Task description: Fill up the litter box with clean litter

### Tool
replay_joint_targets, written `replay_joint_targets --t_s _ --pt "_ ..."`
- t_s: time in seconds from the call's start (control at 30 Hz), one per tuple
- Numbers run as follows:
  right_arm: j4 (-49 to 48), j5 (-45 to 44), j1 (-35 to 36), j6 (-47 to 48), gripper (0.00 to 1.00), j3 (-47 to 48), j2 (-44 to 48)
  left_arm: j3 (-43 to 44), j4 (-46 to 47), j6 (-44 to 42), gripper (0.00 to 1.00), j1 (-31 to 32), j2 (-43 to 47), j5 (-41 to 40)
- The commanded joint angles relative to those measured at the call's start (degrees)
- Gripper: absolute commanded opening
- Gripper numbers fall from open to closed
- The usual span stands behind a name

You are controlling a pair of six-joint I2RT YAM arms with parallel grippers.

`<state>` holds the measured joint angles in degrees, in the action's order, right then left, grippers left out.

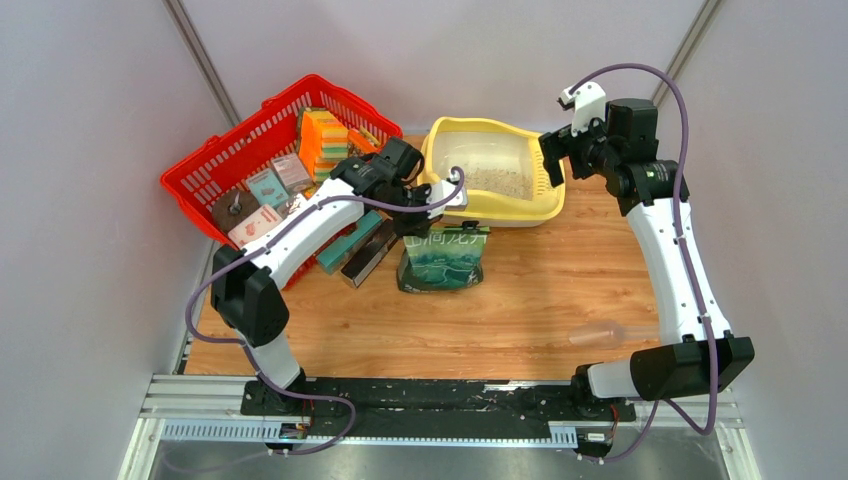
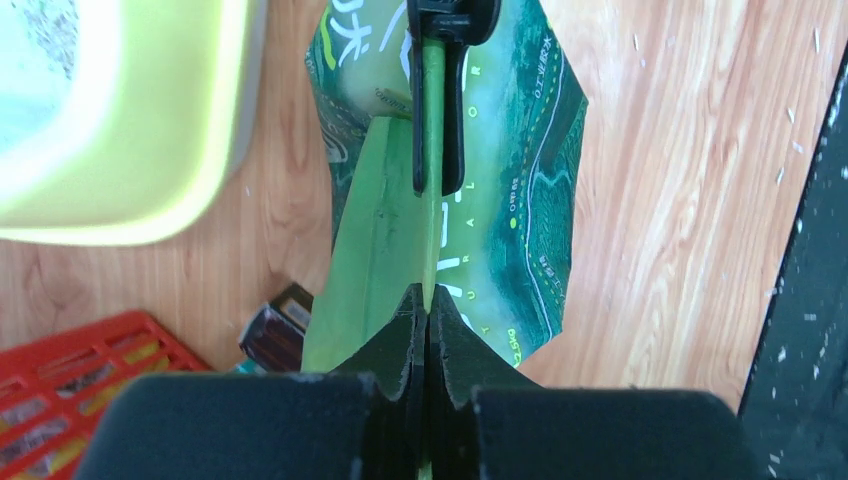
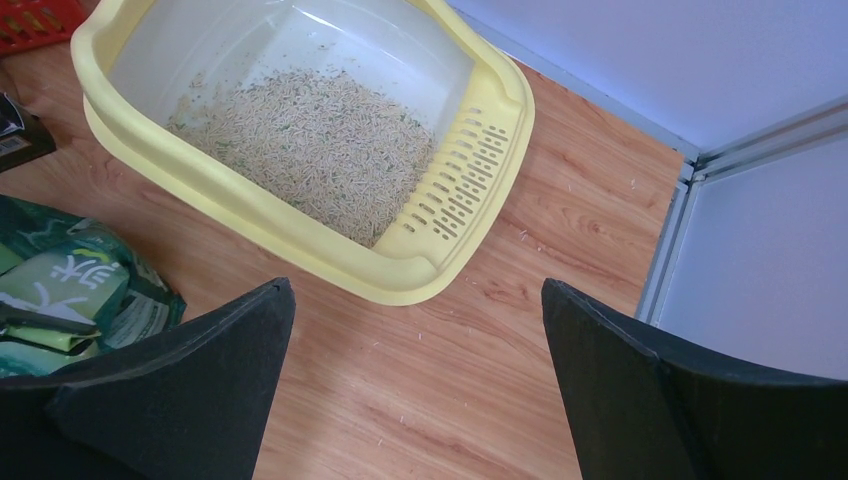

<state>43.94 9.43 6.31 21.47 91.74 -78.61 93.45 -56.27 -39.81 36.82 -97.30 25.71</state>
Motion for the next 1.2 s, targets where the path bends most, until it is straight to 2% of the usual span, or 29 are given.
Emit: replay_joint_targets --t_s 0.0,0.33,0.5,0.57,0.67,0.73,0.77,0.8,0.87,0.9,0.93,1.03,1.13,1.17 --pt "-0.4 -1.4 0.0 2.1 1.00 0.6 0.5 7.8 14.2 4.9 0.00 0.9 -1.4 7.4" --pt "0.2 0.2 0.0 2.0 1.00 0.6 0.4 9.3 24.9 1.1 0.00 2.0 -4.6 9.1" --pt "1.2 2.4 0.0 1.8 1.00 1.2 0.2 10.1 31.5 0.3 0.00 2.0 -6.1 7.8" --pt "1.8 2.8 -0.1 2.0 1.00 1.9 -0.1 10.5 32.0 -2.6 0.00 2.0 -6.3 6.9" --pt "3.7 6.4 -0.5 1.6 1.00 2.8 -0.6 10.4 32.0 -4.7 0.00 1.3 -6.2 6.7" --pt "5.7 13.7 -1.0 2.0 1.00 3.4 -1.0 8.9 32.1 -4.9 0.02 1.0 -5.9 7.2" --pt "8.5 16.6 -1.3 2.9 1.00 4.2 -1.5 8.1 33.1 -3.3 0.08 0.8 -5.2 7.3" --pt "10.2 21.9 -1.3 6.4 1.00 4.2 -1.5 6.4 33.7 -1.7 0.28 0.4 -4.5 7.5" --pt "12.2 25.9 -1.3 10.3 1.00 3.4 -0.9 4.3 35.6 4.1 0.47 -0.2 -0.9 8.1" --pt "12.2 28.7 -1.3 13.5 1.00 2.2 -0.1 1.8 36.2 6.0 0.67 -0.6 0.7 8.1" --pt "12.6 30.2 -1.3 14.9 1.00 1.9 -0.1 0.2 36.7 7.8 0.74 -0.9 2.5 8.0" --pt "13.4 34.6 -1.1 18.2 1.00 2.0 -1.2 -7.4 36.7 12.3 0.75 -2.1 11.0 7.6" --pt "13.2 37.7 -0.5 18.7 1.00 3.8 -3.6 -16.4 33.7 10.6 0.75 -2.6 19.4 5.8" --pt "15.8 38.5 -0.2 21.0 1.00 5.1 -4.7 -18.5 32.1 9.9 0.75 -2.7 22.6 5.0"
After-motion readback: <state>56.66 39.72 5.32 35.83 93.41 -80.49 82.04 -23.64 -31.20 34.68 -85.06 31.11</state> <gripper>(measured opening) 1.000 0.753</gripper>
